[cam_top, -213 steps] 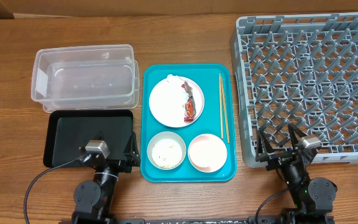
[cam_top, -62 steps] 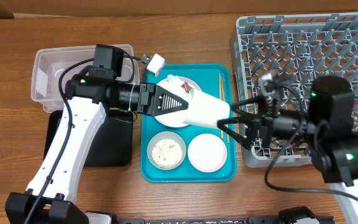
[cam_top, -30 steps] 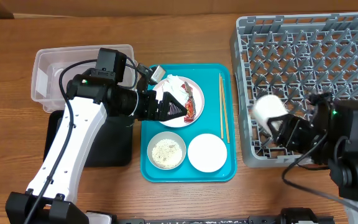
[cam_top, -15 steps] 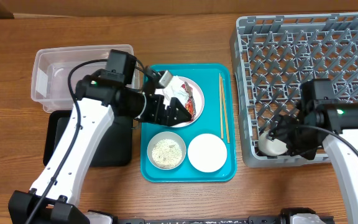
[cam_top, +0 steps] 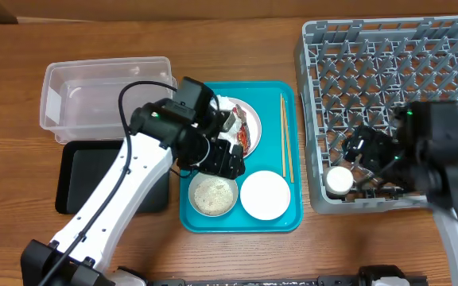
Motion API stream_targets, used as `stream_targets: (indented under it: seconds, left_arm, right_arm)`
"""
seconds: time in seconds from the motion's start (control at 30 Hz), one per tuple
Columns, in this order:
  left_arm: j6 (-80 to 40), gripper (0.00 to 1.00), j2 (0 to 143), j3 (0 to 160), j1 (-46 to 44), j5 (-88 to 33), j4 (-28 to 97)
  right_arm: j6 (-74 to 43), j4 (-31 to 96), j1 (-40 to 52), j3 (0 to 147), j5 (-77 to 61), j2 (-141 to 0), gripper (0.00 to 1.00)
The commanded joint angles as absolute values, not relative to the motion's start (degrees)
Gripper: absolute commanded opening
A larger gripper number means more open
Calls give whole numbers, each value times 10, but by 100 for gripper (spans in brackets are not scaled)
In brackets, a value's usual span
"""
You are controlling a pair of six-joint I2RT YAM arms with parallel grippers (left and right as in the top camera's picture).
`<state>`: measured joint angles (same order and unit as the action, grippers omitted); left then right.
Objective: Sort waste into correct bins and load items into the dishwasher
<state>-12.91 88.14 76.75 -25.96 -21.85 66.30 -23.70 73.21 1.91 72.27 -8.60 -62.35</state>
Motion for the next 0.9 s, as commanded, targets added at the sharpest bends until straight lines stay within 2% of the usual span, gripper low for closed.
stream_targets:
  seconds: [0.0,0.2,0.27,0.37,0.5,0.87]
  left_arm:
    - [-213,84,876,770,-290,-63,668]
    - [-263,59,879,712,-356,-23,587]
    - [-309,47,886,683,-377,9,553]
    - [-362,45,905,658,-394,52,529]
    - [-402,41,943,654,-395,53,515]
    - [-427,37,1019,655,-394,27,470]
  right_arm:
    - [-236,709,20,740,-130,-571,96]
    - [-236,689,20,740,-156,-538,96]
    - [-236,693,20,739,-156,-539,96]
    - [-236,698,20,739,-156,-547,95]
    - [-236,710,20,739,-156,-556,96]
    - [-236,726,20,733,-156,-569,96]
